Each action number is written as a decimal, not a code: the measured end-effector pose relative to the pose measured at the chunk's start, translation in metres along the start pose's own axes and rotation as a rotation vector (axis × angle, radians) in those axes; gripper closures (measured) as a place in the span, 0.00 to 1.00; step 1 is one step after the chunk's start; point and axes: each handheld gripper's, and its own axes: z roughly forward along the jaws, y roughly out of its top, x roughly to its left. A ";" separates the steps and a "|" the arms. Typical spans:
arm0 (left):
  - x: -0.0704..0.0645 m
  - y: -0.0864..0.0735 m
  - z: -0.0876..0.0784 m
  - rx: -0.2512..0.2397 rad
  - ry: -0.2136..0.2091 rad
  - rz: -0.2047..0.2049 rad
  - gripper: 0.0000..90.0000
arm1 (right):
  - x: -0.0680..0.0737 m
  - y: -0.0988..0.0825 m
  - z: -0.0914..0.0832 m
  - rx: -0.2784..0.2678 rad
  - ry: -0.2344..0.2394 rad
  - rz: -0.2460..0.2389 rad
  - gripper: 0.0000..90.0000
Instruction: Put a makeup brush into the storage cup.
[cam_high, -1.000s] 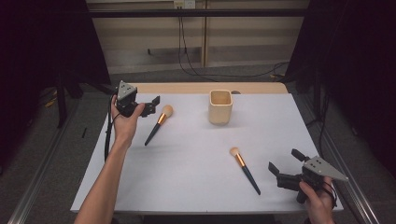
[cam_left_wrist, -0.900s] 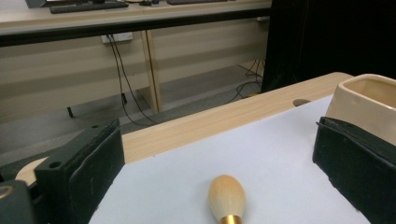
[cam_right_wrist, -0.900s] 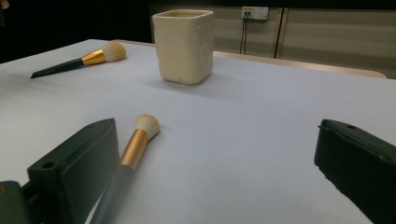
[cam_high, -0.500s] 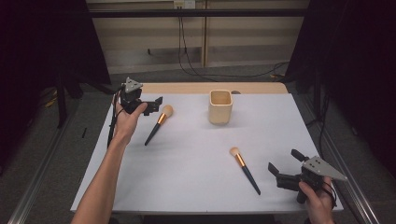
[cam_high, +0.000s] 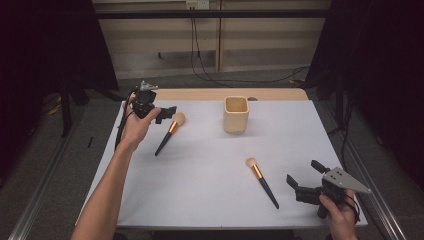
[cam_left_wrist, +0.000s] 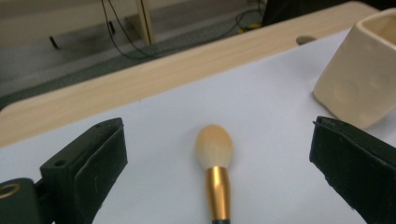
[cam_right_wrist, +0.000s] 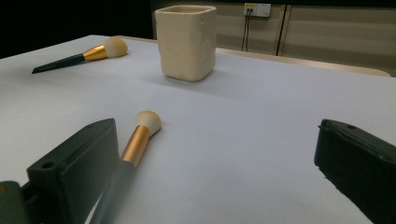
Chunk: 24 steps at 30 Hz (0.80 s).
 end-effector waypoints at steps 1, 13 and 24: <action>0.000 0.001 0.001 0.014 -0.003 0.000 0.04 | 0.000 0.000 0.000 0.001 0.001 0.003 0.00; -0.001 0.003 0.013 0.233 0.020 0.057 0.05 | 0.000 0.000 0.000 0.010 0.009 0.000 0.00; 0.003 0.002 0.024 0.415 0.030 0.028 0.06 | 0.001 -0.001 0.001 0.012 0.016 -0.004 0.00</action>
